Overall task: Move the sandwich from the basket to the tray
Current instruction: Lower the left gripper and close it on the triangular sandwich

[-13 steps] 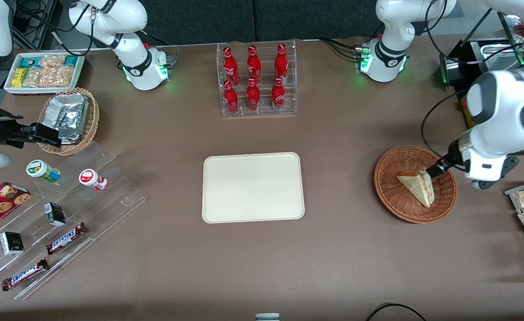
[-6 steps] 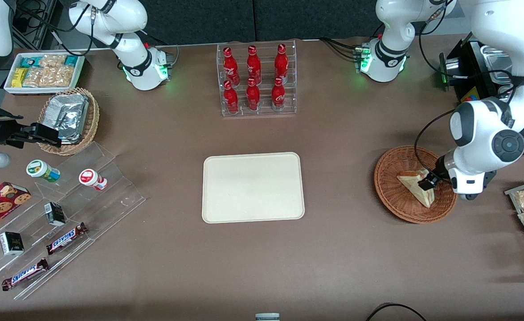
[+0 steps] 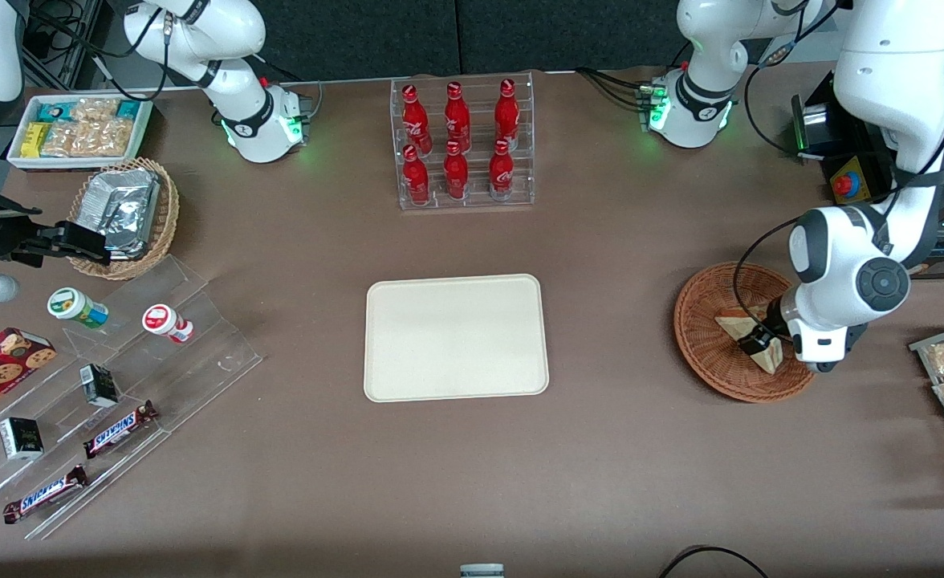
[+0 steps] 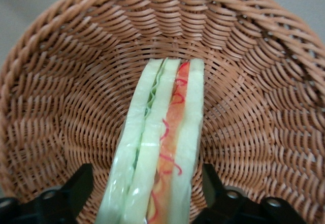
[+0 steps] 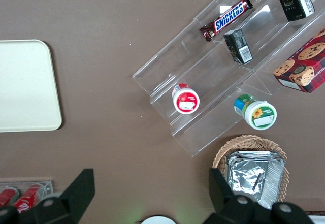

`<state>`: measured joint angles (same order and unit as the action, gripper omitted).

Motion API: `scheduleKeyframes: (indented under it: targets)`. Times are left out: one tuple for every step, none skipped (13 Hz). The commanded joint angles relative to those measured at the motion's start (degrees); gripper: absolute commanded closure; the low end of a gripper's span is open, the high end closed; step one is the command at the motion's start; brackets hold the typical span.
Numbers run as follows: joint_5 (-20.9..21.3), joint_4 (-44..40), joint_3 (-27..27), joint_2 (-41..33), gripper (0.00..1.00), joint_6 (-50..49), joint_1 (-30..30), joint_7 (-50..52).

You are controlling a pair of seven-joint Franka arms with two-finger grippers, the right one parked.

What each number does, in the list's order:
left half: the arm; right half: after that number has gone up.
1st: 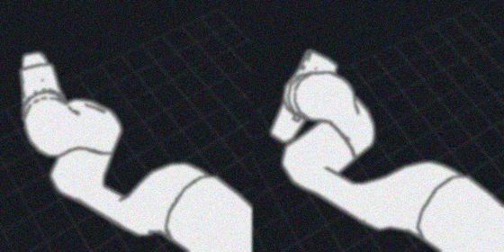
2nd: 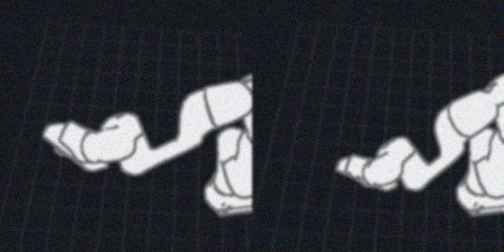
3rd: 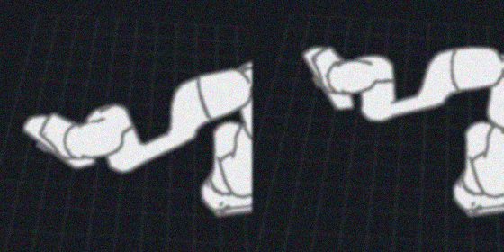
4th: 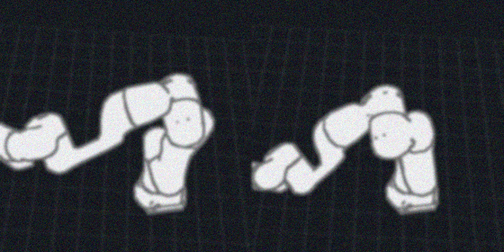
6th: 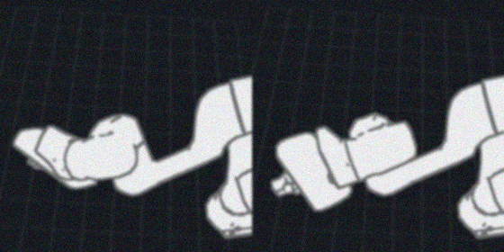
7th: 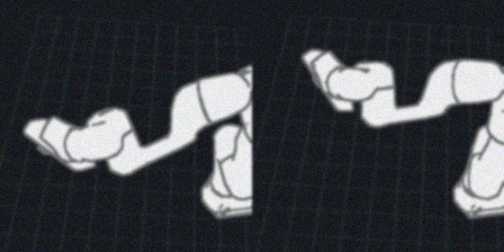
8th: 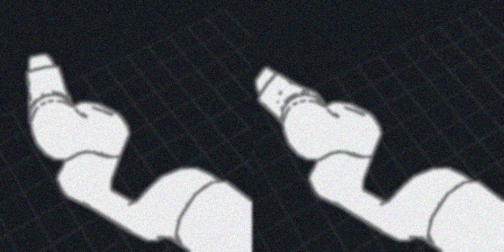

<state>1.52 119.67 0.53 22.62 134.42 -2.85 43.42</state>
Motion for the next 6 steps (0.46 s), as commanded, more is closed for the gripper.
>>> scheduleKeyframes:
  targets:
    - [-0.56,-0.22,0.17,0.41,0.79,0.85,0.04,0.61]
    - [-0.56,-0.22,0.17,0.15,0.96,0.76,0.13,0.61]
    - [-0.56,-0.40,0.17,-0.20,1.00,0.33,0.13,0.61]
    - [-0.56,-1.01,0.17,-0.99,1.00,0.06,0.13,0.70]
    - [-0.56,-2.41,0.26,-1.95,1.00,-2.21,0.21,0.61]
    - [-0.47,-5.21,0.43,-2.83,1.00,-7.71,0.65,0.61]
